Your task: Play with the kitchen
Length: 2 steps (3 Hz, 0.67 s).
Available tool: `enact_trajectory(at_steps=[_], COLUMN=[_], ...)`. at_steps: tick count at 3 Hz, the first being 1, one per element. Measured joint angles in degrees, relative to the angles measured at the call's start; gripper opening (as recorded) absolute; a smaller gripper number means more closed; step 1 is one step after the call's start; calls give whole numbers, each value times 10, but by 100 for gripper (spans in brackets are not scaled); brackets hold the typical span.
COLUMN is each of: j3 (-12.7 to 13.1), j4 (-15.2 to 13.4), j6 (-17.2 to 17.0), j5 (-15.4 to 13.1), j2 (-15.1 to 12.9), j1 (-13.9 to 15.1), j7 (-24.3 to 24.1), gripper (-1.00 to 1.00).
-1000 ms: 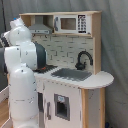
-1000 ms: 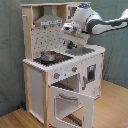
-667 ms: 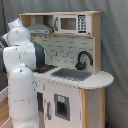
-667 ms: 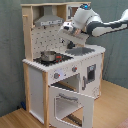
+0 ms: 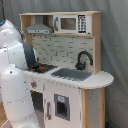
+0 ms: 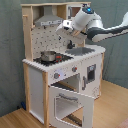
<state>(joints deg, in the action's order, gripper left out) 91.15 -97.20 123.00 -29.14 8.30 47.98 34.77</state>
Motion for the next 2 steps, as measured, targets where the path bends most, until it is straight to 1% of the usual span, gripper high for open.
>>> enact_trajectory(at_steps=[1, 2], j3=[29, 59], j4=[2, 8], j6=[22, 38], j5=[0, 0], j2=[44, 78], j1=[39, 79], j7=[0, -2], gripper=[100, 100])
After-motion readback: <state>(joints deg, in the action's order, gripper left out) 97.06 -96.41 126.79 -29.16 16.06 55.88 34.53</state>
